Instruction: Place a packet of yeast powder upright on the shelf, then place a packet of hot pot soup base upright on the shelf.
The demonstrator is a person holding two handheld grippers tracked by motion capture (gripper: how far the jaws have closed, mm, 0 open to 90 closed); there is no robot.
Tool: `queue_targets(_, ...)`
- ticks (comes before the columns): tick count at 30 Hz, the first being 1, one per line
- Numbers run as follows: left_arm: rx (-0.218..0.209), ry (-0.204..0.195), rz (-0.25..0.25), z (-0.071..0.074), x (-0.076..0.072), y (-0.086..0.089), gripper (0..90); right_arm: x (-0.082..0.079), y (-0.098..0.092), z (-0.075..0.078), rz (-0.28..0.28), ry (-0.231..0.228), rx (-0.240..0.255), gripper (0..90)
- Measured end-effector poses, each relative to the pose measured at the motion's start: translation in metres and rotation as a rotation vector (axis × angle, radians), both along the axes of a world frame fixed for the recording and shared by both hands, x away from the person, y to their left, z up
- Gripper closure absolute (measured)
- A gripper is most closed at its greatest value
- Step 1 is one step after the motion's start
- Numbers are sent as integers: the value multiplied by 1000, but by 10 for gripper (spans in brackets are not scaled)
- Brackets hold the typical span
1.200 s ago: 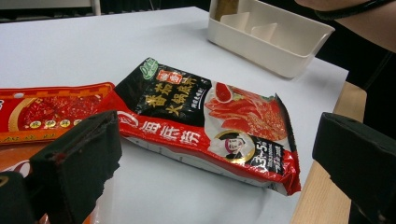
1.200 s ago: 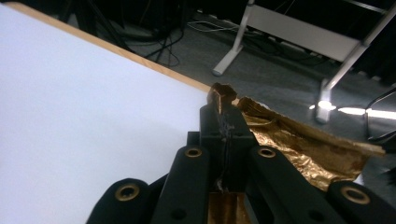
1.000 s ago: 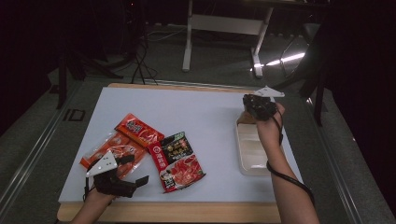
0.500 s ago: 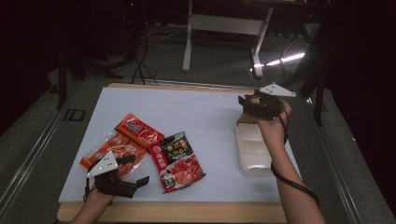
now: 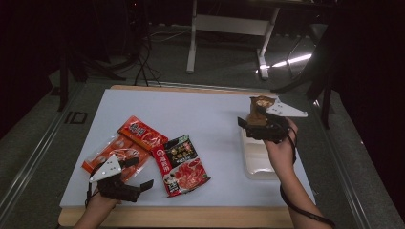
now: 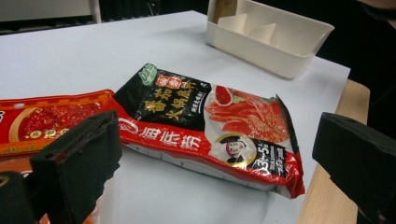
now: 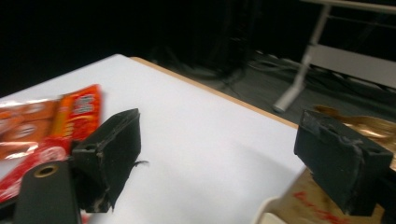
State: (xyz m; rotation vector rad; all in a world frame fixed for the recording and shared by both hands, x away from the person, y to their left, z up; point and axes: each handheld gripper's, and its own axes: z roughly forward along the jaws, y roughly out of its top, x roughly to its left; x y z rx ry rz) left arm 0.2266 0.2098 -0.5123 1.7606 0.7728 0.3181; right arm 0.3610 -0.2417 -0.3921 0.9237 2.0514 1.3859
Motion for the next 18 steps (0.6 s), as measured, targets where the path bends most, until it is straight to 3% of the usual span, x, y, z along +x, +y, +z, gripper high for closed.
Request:
queue_targets(3, -7, 9, 6, 0, 0, 1, 19, -9, 0, -2, 20, -2, 8, 151)
queue_targets(4, -10, 51, 12, -1, 2, 1, 21, -20, 0, -4, 51, 1, 11, 162)
queue_targets(8, 22, 66, 7, 0, 2, -1, 21, -33, 0, -8, 76, 1, -21, 143)
queue_targets(11, 22, 71, 8, 3, 2, -3, 21, -48, 0, -10, 94, -7, -50, 143)
queue_targets(17, 11, 89, 15, 8, 3, -3, 21, -71, -4, -13, 113, -3, -40, 141)
queue_targets(18, 21, 90, 34, 8, 3, -4, 22, -75, -4, -13, 116, 4, -33, 141)
